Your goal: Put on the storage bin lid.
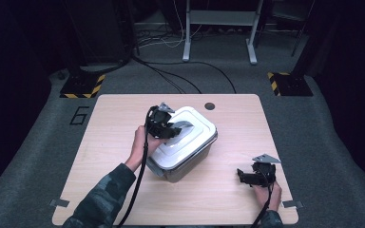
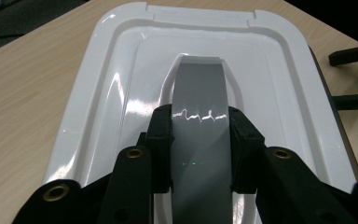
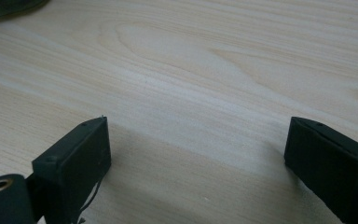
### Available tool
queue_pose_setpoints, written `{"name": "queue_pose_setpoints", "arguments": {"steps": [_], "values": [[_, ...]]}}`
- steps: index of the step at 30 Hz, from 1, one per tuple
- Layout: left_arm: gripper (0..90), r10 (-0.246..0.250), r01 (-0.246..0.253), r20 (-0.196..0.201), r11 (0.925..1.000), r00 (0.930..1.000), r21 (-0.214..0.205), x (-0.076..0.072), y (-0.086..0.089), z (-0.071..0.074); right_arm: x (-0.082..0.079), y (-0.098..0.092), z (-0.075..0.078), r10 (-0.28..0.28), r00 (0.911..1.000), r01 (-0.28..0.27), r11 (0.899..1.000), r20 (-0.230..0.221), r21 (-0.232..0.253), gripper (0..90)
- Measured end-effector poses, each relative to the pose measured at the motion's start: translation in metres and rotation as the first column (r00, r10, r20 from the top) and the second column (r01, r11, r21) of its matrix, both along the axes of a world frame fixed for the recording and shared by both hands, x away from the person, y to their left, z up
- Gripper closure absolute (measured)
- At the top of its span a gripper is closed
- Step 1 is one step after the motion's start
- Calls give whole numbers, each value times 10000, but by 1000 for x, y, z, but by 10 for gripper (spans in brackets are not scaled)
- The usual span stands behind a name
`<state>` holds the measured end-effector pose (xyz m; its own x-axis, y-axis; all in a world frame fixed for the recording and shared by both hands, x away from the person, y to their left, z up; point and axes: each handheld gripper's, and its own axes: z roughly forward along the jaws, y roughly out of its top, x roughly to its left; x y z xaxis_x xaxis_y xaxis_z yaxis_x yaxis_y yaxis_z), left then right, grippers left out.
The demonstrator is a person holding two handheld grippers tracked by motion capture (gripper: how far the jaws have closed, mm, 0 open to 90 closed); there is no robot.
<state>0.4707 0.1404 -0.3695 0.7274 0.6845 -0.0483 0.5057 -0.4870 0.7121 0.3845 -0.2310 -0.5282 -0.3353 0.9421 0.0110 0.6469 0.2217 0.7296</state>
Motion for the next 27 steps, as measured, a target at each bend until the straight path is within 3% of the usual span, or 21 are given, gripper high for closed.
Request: {"name": "queue_pose_setpoints", "arguments": {"steps": [10,17,27], "values": [[666,40,-44,-129,9993,9999,-359,-6,-1,-4,0,0,0,15,10000,-15,10000,5,-16,65],[666,-99,99,-9,9999,10000,-117,-12,-9,-6,0,1,0,-25,10000,25,10000,9,25,65],[658,231,-244,515,9994,9984,247,-20,-13,-12,0,1,0,-23,10000,23,10000,12,29,65]]}}
